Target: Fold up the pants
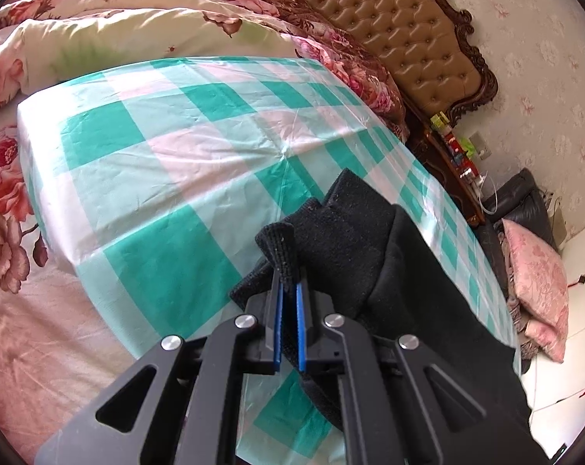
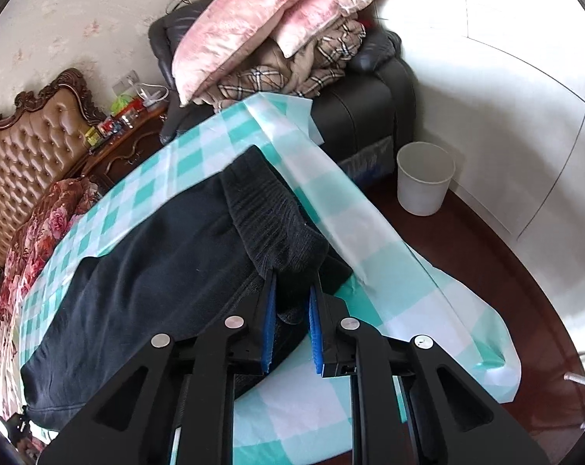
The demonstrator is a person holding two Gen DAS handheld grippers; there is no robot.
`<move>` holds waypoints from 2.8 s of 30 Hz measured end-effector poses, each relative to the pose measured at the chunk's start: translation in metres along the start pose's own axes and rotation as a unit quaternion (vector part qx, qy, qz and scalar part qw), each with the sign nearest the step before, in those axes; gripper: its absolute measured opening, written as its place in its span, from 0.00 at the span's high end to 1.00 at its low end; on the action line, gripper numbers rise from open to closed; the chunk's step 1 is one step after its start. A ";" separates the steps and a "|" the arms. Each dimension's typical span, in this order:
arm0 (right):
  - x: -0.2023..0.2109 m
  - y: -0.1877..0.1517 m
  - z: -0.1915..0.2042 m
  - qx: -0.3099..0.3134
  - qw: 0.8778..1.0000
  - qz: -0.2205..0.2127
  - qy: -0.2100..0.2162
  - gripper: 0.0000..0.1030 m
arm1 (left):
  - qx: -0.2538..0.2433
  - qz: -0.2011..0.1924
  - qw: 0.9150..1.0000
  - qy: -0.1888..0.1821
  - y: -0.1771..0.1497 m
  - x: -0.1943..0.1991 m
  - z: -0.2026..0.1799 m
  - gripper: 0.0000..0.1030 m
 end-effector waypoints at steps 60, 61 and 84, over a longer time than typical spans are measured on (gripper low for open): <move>-0.034 -0.017 -0.017 0.037 0.999 0.035 -0.002 0.87 | 0.013 -0.009 1.000 0.007 0.004 -0.007 0.008 0.93; -0.032 -0.018 -0.017 0.038 0.999 0.034 -0.006 0.87 | 0.010 -0.008 1.000 0.008 0.006 -0.008 0.007 0.93; -0.022 0.046 0.120 0.251 0.966 -0.062 -0.027 0.27 | -0.339 -0.004 0.939 -0.048 -0.075 -0.040 -0.198 0.40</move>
Point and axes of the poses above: each gripper's, at about its wrist camera, not at the fingertips, and x roughly against the way its jaws point, z to its left, y to its top, the point moved 9 cm from there along -x, roughly the way its jaws point, and after that the axes turned 8 degrees about x, right-handed, at the moved point
